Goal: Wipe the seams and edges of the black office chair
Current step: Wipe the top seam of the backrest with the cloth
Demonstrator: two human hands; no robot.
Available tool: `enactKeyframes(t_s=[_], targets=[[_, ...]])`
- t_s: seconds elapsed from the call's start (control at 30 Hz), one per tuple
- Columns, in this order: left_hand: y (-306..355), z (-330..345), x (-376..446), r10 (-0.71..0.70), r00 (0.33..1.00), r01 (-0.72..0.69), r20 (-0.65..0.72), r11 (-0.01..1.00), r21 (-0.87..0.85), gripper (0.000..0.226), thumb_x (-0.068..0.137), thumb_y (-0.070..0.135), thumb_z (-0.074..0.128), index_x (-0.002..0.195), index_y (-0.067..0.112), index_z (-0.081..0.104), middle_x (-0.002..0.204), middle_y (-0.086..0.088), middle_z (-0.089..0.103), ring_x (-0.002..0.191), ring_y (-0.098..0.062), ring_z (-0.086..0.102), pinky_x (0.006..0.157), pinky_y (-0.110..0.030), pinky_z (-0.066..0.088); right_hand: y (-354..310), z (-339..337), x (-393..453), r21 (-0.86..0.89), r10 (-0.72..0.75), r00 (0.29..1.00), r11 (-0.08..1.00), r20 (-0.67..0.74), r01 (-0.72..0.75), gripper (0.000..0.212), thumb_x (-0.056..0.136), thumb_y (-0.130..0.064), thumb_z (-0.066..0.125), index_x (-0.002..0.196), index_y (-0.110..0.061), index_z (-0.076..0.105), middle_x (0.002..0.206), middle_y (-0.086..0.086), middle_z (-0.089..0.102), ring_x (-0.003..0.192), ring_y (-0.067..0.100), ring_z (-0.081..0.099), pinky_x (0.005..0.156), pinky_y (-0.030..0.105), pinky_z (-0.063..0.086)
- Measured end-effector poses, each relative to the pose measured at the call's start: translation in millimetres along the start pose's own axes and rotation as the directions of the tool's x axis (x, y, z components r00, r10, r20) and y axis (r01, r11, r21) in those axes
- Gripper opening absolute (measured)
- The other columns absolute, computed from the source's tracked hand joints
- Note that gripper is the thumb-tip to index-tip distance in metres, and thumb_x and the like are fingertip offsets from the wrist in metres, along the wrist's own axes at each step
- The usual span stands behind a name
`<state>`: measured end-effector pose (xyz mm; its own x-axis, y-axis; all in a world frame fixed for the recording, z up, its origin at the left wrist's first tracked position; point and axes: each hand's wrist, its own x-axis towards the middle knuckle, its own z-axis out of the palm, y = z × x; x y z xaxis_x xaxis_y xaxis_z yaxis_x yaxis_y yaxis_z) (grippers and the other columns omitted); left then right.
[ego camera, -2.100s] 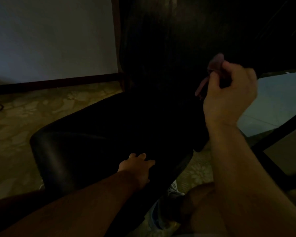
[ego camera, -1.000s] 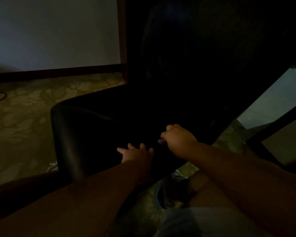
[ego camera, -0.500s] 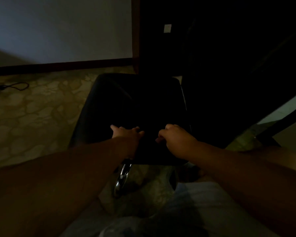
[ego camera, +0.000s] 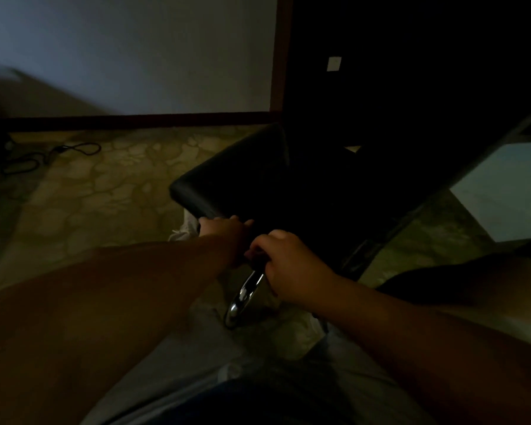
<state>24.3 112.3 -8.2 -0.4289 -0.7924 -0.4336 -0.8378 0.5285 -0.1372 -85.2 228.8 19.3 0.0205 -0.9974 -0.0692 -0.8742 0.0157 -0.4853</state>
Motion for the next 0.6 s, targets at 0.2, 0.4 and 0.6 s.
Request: enactKeyframes(t_s=[0.2,0.4,0.6], targets=[[-10.8,-13.4,-26.3,0.064,0.995,-0.072,-0.074,0.991,-0.112,0.065,0.095,0.038,0.061,0.151,0.034,0.029,0.145,-0.007,0.046,0.131,-0.037,0.051,0.102,-0.059,0.043,-29.5,-18.3,-26.8,0.029,-0.155,0.988,0.988,-0.003,0.155,0.039,0.09,-0.005,0.052,0.124,-0.024,0.057,0.123,-0.003,0.051,0.112,0.013,0.05,0.09,0.024,0.045],[-0.6,-29.7,-52.5,0.076,0.976,-0.106,-0.202,0.984,-0.145,0.082,0.095,0.036,0.064,0.158,0.039,0.012,0.145,-0.007,0.046,0.124,-0.034,0.056,0.093,-0.05,0.05,-19.1,-44.4,-66.1,-0.011,-0.257,0.966,0.966,-0.021,0.257,0.041,0.084,-0.003,0.056,0.114,-0.03,0.065,0.114,-0.012,0.058,0.104,0.004,0.055,0.091,0.023,0.049],[4.5,-43.4,-69.3,0.104,0.931,-0.172,-0.349,0.97,-0.171,0.1,0.091,0.026,0.069,0.159,0.041,-0.002,0.147,-0.004,0.042,0.119,-0.031,0.058,0.084,-0.043,0.049,-8.2,-62.8,-81.0,-0.155,-0.287,0.945,0.952,-0.158,0.264,0.037,0.076,-0.004,0.051,0.104,-0.015,0.072,0.104,0.004,0.068,0.098,0.022,0.062,0.085,0.028,0.048]])
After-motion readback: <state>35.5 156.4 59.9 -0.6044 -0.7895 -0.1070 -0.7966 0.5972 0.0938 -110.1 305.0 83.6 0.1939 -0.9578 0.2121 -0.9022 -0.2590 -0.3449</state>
